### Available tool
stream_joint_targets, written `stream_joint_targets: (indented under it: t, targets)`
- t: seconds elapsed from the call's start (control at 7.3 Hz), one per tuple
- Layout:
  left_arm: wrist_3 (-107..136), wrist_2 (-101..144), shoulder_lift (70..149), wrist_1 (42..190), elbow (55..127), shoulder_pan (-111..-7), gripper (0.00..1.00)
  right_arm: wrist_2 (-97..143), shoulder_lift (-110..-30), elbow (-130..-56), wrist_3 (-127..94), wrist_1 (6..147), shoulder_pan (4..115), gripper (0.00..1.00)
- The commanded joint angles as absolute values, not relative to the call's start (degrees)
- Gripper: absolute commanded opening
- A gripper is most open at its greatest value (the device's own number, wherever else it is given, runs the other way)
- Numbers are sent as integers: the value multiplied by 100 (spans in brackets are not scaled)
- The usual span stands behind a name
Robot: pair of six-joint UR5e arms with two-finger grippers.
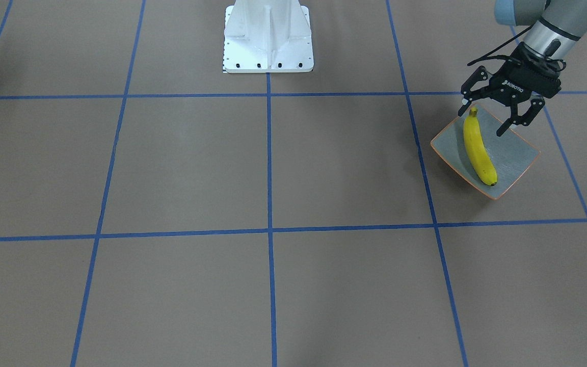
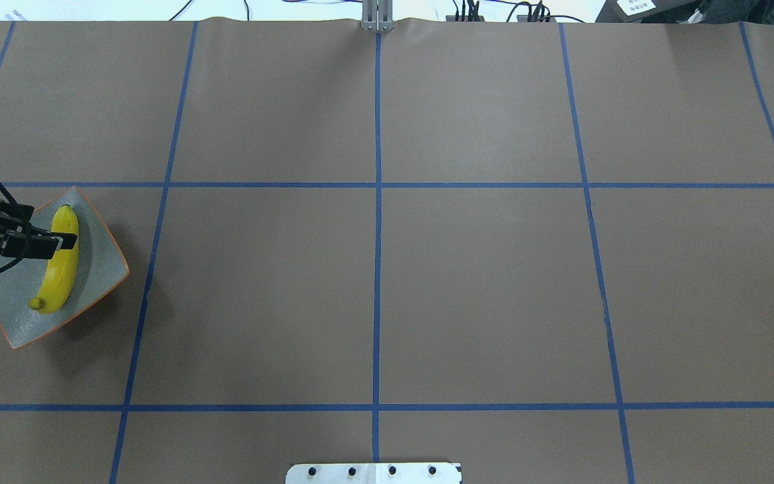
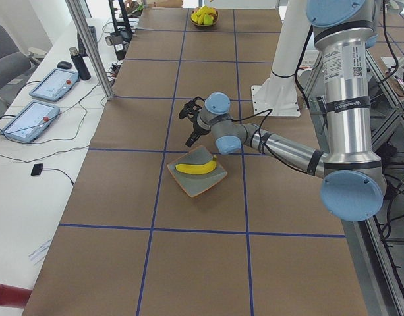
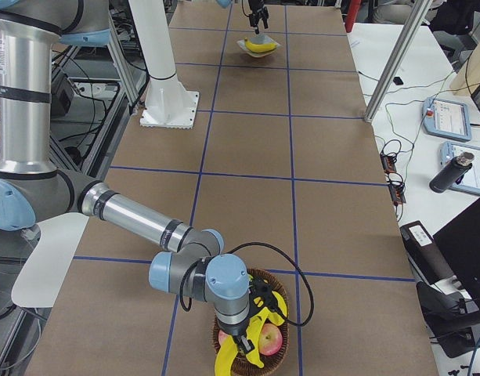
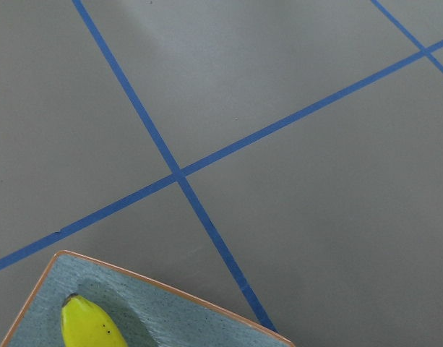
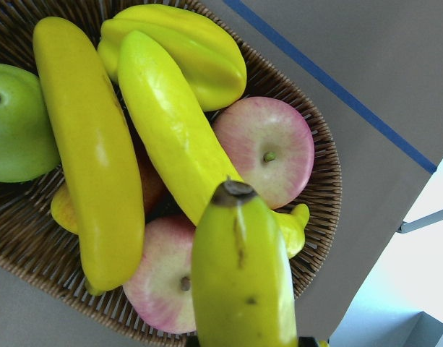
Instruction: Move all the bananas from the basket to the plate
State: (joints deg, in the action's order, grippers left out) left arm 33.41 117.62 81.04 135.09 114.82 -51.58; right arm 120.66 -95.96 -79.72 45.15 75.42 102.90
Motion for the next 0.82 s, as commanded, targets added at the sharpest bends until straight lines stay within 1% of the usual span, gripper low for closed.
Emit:
stream_joint_targets:
  t: [0.0, 0.14, 0.41, 0.55, 0.69]
  targets:
    - [3366, 11769, 8104, 13517, 11487, -5159, 100, 11953, -8907, -7980, 4431, 8021, 10362, 0]
    - [3384, 11769, 8104, 13518, 11479, -5159, 100, 11962, -8529, -7972, 4282, 8372, 10336, 0]
    - [3393, 11777, 8165, 13509, 11479, -5150, 100, 12128, -8062, -8007, 3267, 8464, 9751, 0]
    - [3471, 11777, 8278, 13500, 11452, -5142, 100, 12390, -7825, -8024, 2573, 8464, 9425, 0]
    - [3794, 11777, 8549, 13500, 11443, -5133, 100, 12784, -7544, -8042, 1905, 8464, 9152, 0]
